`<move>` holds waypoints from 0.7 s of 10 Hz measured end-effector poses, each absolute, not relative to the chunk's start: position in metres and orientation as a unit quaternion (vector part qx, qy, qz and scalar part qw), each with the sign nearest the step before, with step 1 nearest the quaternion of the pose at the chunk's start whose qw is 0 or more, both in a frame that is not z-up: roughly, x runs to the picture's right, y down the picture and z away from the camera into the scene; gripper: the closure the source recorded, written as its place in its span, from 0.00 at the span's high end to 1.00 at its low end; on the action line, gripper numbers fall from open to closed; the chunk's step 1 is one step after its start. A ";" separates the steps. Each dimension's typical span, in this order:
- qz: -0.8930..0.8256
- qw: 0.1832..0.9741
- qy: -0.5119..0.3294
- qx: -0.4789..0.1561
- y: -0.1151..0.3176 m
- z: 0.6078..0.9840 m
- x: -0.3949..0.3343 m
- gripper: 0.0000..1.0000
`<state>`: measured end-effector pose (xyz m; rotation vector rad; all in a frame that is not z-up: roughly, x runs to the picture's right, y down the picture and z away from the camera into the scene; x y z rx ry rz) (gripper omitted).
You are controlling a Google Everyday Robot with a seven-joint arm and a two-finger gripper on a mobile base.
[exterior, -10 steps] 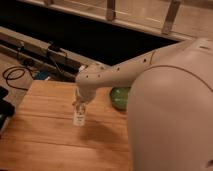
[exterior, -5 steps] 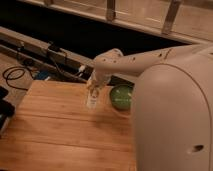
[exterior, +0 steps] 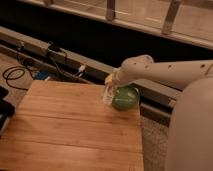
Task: Place the bottle in the ceramic bowl
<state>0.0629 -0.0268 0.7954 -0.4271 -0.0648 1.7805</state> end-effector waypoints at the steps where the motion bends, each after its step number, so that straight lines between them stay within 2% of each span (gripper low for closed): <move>1: 0.773 0.606 -0.035 -0.185 -0.026 0.794 0.064 0.00; 7: 0.774 0.604 -0.039 -0.185 -0.026 0.793 0.064 0.00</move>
